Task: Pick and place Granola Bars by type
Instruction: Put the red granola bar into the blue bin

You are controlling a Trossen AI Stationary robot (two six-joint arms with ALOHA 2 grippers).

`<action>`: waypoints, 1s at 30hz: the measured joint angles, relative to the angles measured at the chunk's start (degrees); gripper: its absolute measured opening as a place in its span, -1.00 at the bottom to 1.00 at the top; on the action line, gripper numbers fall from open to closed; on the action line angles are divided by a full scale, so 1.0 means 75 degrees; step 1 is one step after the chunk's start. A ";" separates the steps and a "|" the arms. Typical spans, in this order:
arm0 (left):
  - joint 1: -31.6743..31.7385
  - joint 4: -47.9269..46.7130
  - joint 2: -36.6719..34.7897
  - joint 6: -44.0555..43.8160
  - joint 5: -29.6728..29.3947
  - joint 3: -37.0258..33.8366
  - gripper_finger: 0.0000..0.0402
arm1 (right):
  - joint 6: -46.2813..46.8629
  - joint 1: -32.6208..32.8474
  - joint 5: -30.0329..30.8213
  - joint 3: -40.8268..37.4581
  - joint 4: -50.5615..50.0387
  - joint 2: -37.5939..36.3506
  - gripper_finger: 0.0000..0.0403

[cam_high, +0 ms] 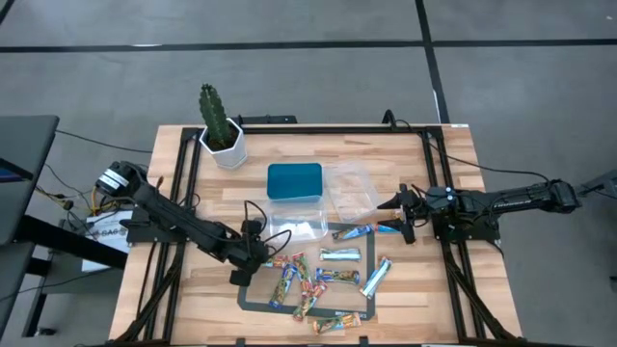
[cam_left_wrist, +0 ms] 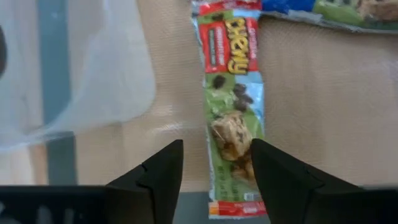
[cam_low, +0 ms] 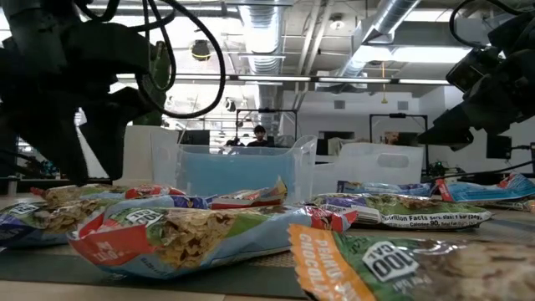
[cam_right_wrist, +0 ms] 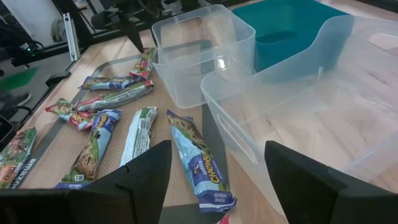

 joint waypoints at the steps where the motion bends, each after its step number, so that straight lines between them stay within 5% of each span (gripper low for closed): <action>1: 0.0000 0.0018 -0.0002 -0.0030 0.0065 0.0000 -0.04 | 0.0000 0.0002 -0.0002 -0.0003 -0.0003 0.0000 0.24; 21: 0.0254 0.0748 0.0738 0.0269 0.0618 0.0012 0.03 | 0.0000 0.0002 0.0001 -0.0003 0.0026 0.0003 0.24; 30: 0.0254 0.0734 0.0738 0.0246 0.0607 0.0012 -0.39 | 0.0000 0.0002 0.0001 -0.0003 0.0026 0.0003 0.24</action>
